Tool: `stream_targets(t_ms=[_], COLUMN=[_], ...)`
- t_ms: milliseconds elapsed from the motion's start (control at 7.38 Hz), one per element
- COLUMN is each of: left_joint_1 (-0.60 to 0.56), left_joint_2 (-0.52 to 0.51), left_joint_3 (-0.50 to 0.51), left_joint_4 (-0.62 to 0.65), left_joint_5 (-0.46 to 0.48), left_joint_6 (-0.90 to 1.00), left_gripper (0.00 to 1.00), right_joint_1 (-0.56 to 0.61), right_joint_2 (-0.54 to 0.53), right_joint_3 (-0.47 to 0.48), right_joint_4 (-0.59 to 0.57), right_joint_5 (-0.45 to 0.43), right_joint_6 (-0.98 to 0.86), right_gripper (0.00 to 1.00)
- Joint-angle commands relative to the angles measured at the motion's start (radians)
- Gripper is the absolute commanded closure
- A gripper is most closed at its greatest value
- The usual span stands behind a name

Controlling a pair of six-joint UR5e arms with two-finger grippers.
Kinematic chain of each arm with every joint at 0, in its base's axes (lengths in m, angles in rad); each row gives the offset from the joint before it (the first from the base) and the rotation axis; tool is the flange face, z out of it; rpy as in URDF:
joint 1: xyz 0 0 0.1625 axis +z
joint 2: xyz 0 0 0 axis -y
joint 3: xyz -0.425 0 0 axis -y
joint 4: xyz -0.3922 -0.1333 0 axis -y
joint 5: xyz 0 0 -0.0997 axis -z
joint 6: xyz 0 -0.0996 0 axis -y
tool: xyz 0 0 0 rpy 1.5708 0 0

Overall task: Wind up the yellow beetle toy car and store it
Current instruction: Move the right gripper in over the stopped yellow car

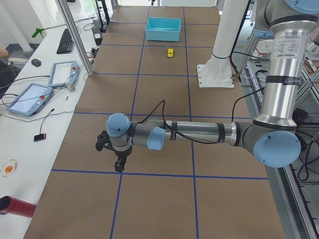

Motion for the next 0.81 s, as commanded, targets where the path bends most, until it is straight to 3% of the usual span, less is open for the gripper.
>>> stream_targets(t_ms=[0, 271, 542, 678], left_joint_1=[0.0, -0.001, 0.0, 0.0], left_joint_2=[0.047, 0.053, 0.053, 0.053], left_joint_3=[-0.006, -0.009, -0.008, -0.009], left_joint_4=[-0.012, -0.028, -0.02, -0.02], left_joint_5=[-0.003, -0.006, -0.045, -0.05], left_joint_6=[0.008, 0.016, 0.015, 0.015], left_gripper=[0.0, 0.0, 0.0, 0.0], right_joint_1=[-0.094, -0.267, -0.42, -0.441], right_joint_2=[0.125, 0.168, 0.247, 0.27], right_joint_3=[0.118, 0.147, 0.106, 0.067], right_joint_4=[-0.206, -0.153, -0.189, -0.191], right_joint_5=[-0.052, -0.059, -0.069, -0.082], right_joint_6=[-0.011, -0.046, -0.08, -0.12], right_gripper=[0.0, 0.0, 0.0, 0.0])
